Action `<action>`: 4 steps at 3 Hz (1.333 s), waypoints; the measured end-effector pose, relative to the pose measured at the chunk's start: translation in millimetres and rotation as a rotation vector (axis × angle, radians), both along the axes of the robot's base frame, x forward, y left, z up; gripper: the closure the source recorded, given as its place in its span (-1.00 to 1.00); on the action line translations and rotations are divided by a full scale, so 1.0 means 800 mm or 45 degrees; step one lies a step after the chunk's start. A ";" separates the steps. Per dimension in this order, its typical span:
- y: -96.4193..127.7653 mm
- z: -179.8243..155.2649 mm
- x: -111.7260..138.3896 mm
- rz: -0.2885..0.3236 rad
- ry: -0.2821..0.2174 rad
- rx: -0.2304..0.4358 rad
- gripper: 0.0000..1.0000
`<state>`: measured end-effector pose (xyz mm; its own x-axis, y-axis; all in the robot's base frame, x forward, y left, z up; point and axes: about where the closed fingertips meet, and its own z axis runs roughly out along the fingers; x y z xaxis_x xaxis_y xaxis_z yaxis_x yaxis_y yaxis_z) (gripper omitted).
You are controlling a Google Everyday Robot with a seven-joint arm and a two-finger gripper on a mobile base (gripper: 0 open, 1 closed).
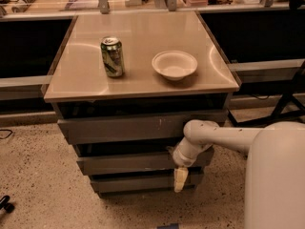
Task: Open middle drawer
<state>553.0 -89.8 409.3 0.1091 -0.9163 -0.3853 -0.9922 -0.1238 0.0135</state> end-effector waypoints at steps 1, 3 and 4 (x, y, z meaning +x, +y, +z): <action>0.002 0.007 -0.028 0.038 0.080 -0.027 -1.00; -0.009 0.022 -0.098 0.058 0.275 -0.070 -1.00; -0.016 0.029 -0.126 0.054 0.352 -0.085 -1.00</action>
Offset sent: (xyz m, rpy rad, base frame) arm -0.0834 -0.0087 0.0230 -0.0607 0.2324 0.0543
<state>452.1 -102.6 432.5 0.0473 -0.9376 -0.3445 -0.9437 -0.1550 0.2923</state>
